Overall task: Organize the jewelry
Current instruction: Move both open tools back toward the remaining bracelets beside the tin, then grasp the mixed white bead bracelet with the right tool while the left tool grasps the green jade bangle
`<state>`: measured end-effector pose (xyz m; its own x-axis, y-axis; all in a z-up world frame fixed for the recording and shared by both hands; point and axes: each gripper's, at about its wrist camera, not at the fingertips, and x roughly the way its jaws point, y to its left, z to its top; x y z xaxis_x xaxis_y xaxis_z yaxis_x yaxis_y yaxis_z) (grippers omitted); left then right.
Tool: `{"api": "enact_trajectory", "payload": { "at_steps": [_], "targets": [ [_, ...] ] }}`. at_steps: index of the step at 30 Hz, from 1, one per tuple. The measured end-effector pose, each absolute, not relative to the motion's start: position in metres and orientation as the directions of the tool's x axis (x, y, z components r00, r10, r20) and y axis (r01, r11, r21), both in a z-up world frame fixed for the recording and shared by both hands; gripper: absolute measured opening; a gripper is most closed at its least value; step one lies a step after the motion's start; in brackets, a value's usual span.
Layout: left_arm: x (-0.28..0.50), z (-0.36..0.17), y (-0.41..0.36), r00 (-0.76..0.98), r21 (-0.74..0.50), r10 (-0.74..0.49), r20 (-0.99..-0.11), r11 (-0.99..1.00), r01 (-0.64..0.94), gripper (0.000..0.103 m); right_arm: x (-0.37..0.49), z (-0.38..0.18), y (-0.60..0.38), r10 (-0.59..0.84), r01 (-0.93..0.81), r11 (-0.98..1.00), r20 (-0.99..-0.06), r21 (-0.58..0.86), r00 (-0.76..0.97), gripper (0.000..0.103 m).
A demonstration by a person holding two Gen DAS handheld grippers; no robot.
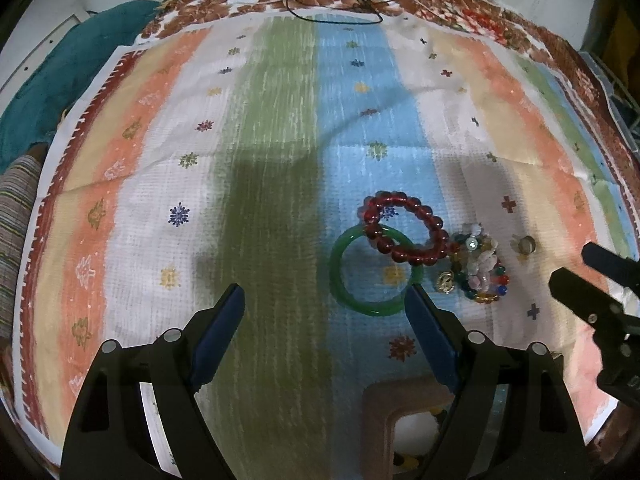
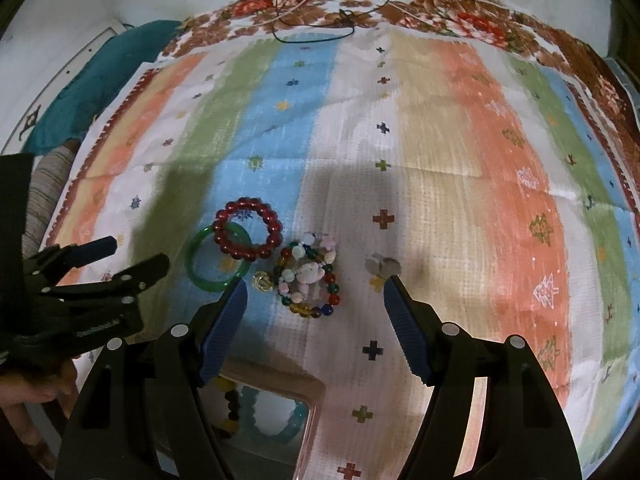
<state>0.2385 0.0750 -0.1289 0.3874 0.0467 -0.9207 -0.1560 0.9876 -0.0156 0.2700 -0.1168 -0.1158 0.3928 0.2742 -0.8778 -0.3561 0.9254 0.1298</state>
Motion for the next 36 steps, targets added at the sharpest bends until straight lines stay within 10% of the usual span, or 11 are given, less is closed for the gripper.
{"api": "enact_trajectory", "payload": {
  "at_steps": [23,36],
  "targets": [
    [0.257,-0.156,0.078,0.319,-0.051,0.004,-0.948,0.985,-0.165,0.076,0.303,-0.143,-0.1,0.229,-0.382,0.92,-0.914,0.09,0.335,0.07],
    [0.264,-0.173,0.089,0.268,-0.071,-0.02,-0.963,0.981,-0.183,0.064,0.32,-0.164,-0.089,0.241,-0.401,0.909,-0.932,0.118,0.272,0.048]
  ]
}}
